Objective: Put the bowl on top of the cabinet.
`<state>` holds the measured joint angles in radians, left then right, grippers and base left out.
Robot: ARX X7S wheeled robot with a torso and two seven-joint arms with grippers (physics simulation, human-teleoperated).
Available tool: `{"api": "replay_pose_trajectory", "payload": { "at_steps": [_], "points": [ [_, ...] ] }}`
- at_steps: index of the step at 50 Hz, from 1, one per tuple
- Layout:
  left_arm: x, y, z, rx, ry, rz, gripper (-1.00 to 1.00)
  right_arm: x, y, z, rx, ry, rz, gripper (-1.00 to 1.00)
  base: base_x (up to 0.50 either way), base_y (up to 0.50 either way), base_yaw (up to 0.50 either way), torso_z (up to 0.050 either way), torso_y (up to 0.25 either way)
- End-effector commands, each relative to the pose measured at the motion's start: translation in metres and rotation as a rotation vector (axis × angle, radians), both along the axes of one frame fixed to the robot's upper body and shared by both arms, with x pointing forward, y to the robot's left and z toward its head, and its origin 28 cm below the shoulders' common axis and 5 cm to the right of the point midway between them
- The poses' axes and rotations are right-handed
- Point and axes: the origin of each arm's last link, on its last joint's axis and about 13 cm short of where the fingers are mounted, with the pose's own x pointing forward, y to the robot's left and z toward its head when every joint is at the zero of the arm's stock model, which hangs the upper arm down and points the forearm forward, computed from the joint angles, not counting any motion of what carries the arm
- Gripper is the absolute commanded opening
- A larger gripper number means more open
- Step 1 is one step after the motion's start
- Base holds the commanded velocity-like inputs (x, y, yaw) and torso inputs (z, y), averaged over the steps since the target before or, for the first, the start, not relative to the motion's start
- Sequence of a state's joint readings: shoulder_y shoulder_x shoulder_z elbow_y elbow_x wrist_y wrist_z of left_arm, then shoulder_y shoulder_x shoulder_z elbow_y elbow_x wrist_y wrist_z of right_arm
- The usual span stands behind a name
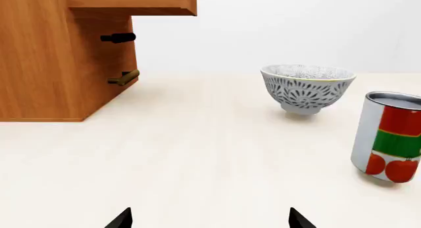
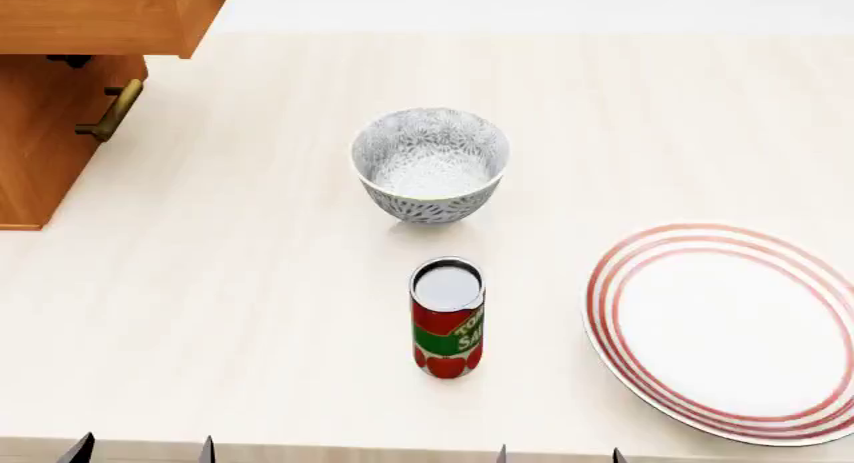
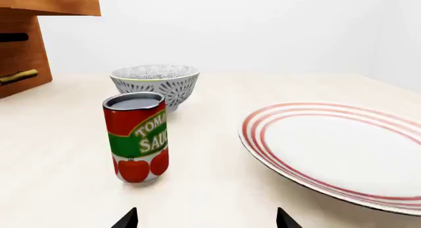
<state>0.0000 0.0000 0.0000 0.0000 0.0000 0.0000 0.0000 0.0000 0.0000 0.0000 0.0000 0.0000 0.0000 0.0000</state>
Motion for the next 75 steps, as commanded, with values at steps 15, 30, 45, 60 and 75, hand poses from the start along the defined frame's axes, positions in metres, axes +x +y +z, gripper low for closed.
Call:
{"api": "replay_pose_trajectory", "payload": {
  "at_steps": [15,30,45,60,75],
  "points": [
    [-0.003,0.0,0.013,0.001,-0.148,-0.006,1.0,0.0,0.0,0.01,-0.033,-0.153,-0.014,1.0,0.0,0.0,0.0,0.0,0.0],
    [-0.02,0.003,0.056,0.073,-0.512,0.111,1.0,-0.011,0.002,0.045,-0.126,-0.621,-0.099,1.0,0.0,0.08,0.0,0.0,0.0],
    [-0.021,0.002,0.056,0.079,-0.504,0.115,1.0,-0.011,0.003,0.041,-0.148,-0.594,-0.102,1.0,0.0,0.5,0.0,0.0,0.0],
    [-0.021,0.002,0.054,0.076,-0.489,0.116,1.0,-0.011,0.004,0.038,-0.145,-0.575,-0.096,1.0,0.0,0.5,0.0,0.0,0.0],
    [-0.021,0.001,0.051,0.078,-0.486,0.112,1.0,-0.011,0.004,0.038,-0.142,-0.576,-0.095,1.0,0.0,0.5,0.0,0.0,0.0]
  ]
}}
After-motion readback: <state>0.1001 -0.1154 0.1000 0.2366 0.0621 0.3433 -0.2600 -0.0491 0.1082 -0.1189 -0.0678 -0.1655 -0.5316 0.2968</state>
